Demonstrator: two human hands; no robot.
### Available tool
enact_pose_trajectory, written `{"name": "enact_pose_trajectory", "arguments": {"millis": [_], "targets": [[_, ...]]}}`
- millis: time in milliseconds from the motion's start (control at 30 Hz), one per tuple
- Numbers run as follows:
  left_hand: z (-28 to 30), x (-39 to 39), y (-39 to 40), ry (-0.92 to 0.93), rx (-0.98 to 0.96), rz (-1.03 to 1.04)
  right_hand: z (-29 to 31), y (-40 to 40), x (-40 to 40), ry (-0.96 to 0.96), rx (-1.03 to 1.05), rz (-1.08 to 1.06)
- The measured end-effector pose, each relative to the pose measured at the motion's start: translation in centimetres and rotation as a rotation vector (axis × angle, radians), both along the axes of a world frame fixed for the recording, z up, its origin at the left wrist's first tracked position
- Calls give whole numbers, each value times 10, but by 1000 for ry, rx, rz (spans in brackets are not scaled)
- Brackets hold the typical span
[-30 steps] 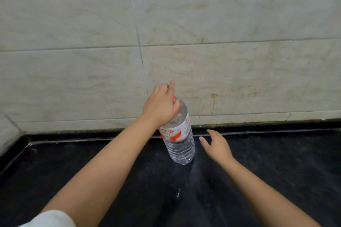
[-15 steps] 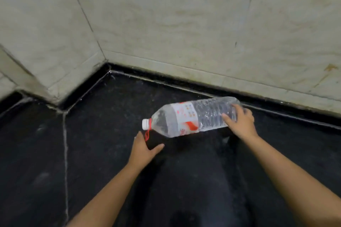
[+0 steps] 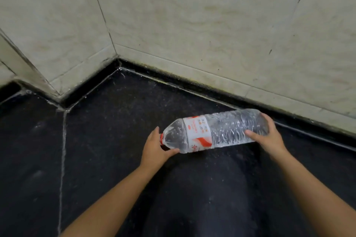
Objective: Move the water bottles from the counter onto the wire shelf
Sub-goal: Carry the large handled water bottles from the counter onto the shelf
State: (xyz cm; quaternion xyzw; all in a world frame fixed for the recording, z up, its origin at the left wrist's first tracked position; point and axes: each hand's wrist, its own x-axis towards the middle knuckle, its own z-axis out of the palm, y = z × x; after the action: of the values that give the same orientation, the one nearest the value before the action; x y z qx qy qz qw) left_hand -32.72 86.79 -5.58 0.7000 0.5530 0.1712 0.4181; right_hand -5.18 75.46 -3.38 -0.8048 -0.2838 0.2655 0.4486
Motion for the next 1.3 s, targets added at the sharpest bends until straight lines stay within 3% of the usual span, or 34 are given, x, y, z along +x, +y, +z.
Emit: {"name": "enact_pose_trajectory", "arguments": {"millis": [400,600,800,1000,1300], "targets": [[-11,-17,-26,-91,-41,103,1,-48,-37,-104,-13,-81],[-21,-48,-50,-79,-62,26,-1,-104,-75,36,-14,-154],[-19,-40,-48,-147,-36,67,-9,-93,-68,114,-15,-248],[-5,-30,-42,-202,-14,122,-4,-87,-74,122,81,-369],[43,4,-95,-307,32,-47,42,-180,-66,57,216,-568]]}}
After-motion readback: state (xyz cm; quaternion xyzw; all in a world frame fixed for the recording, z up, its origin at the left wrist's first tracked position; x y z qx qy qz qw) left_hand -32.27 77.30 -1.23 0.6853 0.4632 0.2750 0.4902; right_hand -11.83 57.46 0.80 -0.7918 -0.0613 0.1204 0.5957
